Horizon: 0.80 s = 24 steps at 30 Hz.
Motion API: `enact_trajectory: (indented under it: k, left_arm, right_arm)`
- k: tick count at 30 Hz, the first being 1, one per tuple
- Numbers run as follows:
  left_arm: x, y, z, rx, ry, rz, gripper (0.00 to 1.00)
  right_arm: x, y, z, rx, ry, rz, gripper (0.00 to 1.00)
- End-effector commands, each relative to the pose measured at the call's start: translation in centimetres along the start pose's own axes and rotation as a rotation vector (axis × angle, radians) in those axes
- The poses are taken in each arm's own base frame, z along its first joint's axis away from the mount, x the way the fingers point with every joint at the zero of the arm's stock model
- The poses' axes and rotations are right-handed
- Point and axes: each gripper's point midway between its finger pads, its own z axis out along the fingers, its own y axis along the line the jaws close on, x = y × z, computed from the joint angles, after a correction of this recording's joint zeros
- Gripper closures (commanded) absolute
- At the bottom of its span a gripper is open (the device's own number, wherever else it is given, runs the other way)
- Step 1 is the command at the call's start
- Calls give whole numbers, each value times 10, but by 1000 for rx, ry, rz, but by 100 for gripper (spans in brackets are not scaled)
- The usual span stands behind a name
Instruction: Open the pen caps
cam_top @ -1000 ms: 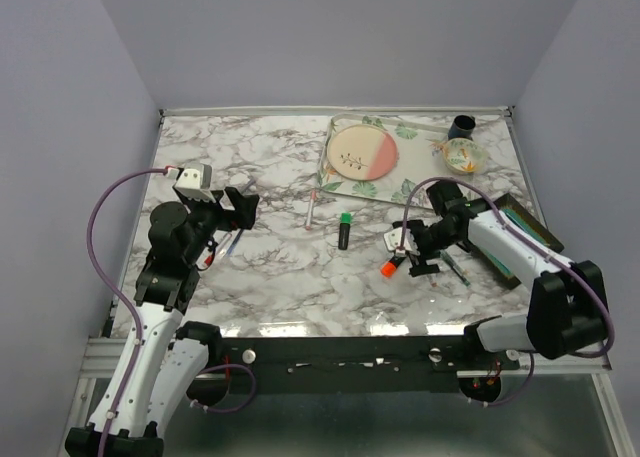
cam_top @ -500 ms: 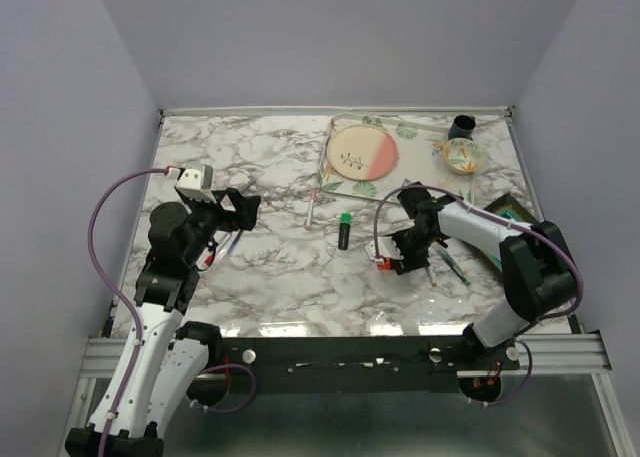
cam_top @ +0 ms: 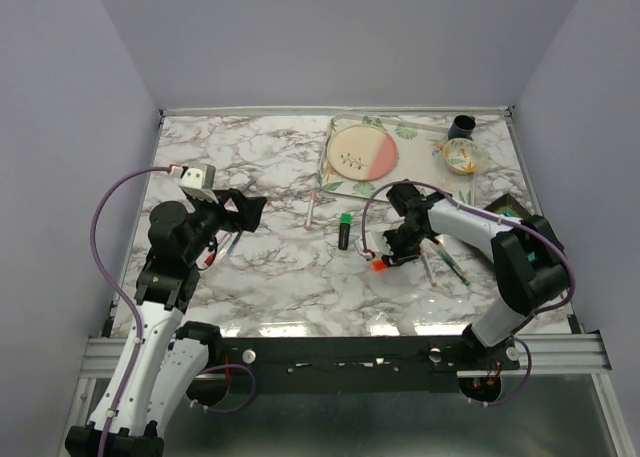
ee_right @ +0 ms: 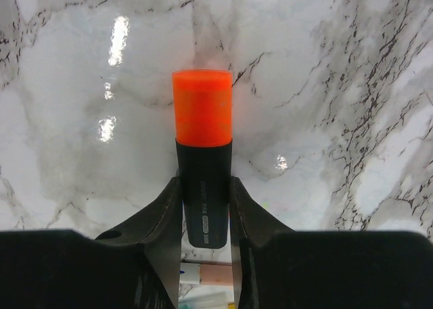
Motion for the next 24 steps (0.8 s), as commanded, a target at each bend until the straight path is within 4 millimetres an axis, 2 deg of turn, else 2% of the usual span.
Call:
enact_trajectory:
  k: [1, 3, 4, 5, 6, 8, 11, 12, 13, 14, 15, 16, 17, 18, 19, 20, 21, 23, 24]
  left_arm:
    - [0, -24, 7, 129, 11, -122, 1]
    - [11, -35, 12, 193, 47, -223, 1]
    - [13, -43, 13, 213, 63, -360, 1]
    - [22, -45, 17, 230, 69, -423, 1]
    - [32, -56, 18, 264, 100, -495, 1]
    - [45, -65, 22, 259, 92, -641, 1]
    - [68, -91, 29, 205, 107, -778, 1]
    - [77, -95, 33, 182, 122, -813, 2]
    - [84, -108, 32, 189, 138, -849, 3]
    - [78, -106, 38, 168, 77, -880, 5]
    - [87, -107, 45, 129, 89, -920, 9]
    - [89, -111, 48, 121, 88, -926, 9]
    - [81, -120, 52, 125, 60, -938, 9]
    - [91, -125, 58, 107, 82, -936, 15]
    - [91, -130, 62, 104, 82, -935, 17]
    - [85, -144, 64, 129, 80, -938, 18]
    - [94, -142, 71, 88, 80, -928, 21]
    - [93, -151, 77, 83, 77, -922, 23]
    - [102, -154, 80, 67, 92, -912, 27]
  right_arm:
    - [-12, -5, 4, 54, -34, 98, 99]
    - [-30, -18, -16, 137, -96, 200, 99]
    - [-43, -22, -24, 158, -154, 230, 99]
    - [-57, -26, -42, 208, -208, 300, 99]
    - [-66, -28, -51, 224, -249, 342, 99]
    - [-92, -21, -65, 199, -369, 457, 99]
    - [-122, -14, -82, 180, -530, 560, 99]
    - [-124, -5, -82, 175, -560, 578, 99]
    - [-128, -10, -85, 202, -593, 581, 99]
    - [-126, -10, -85, 215, -596, 622, 99]
    - [-125, -11, -87, 233, -595, 632, 99]
    - [-121, -16, -88, 272, -589, 653, 99]
    - [-122, -16, -90, 275, -595, 675, 99]
    - [-123, -16, -89, 270, -597, 676, 99]
    - [-125, -15, -90, 260, -607, 673, 100]
    - [-126, -14, -90, 254, -614, 676, 99]
    - [-128, -13, -90, 246, -622, 679, 99]
    - [-131, -13, -93, 241, -636, 682, 99]
    - [-132, -13, -93, 242, -639, 684, 99]
